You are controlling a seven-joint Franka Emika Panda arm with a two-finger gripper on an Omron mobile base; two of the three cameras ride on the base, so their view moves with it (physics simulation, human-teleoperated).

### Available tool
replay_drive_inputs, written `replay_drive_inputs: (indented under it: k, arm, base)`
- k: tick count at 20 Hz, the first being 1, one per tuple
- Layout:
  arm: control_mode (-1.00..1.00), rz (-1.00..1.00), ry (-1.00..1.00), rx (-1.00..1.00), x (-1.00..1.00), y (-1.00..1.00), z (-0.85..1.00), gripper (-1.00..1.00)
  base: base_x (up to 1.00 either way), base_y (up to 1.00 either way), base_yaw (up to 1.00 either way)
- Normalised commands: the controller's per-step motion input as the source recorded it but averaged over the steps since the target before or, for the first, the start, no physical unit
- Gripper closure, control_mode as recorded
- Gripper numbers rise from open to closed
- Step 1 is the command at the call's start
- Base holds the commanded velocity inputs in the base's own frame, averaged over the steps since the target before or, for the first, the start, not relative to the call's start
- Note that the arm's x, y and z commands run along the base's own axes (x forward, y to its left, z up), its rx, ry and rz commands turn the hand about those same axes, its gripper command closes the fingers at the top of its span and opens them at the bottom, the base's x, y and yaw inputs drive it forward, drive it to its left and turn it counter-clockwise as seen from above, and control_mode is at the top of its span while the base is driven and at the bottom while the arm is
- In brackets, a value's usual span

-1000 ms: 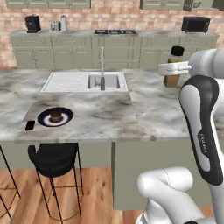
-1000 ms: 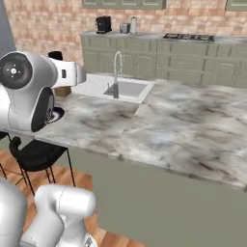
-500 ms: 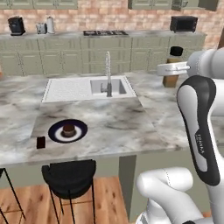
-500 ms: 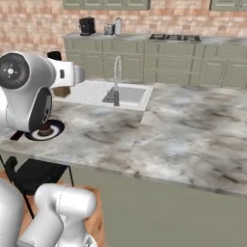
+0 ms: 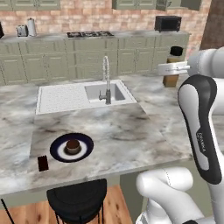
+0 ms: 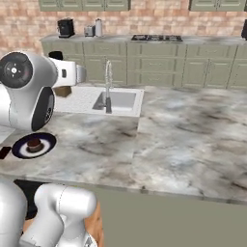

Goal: Take the cinnamon bottle from the cabinet and place it on the dining table, next to the plate with the cupcake. Then take the chocolate from the dining counter and place it on the cupcake plate.

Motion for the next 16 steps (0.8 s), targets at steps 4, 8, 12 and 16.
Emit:
replay_drive_inputs:
  k: [4,8,12,16]
  arm:
    - [1.00,0.00,0.00,0.00,0.00,0.00,0.00,1.00]
    - [1.00,0.00,0.00,0.00,0.00,0.00,0.00,1.00]
    - [1.00,0.00,0.00,0.00,0.00,0.00,0.00,1.00]
    - [-1.00,0.00,0.00,0.00,0.67,0.00,-0.31,1.00]
  base:
    - [0.55,0.20,-0.15]
    - [0.67,0.00,-0.07]
    - [0.79,0.00,-0.02]
    - [0.21,0.00,0.00]
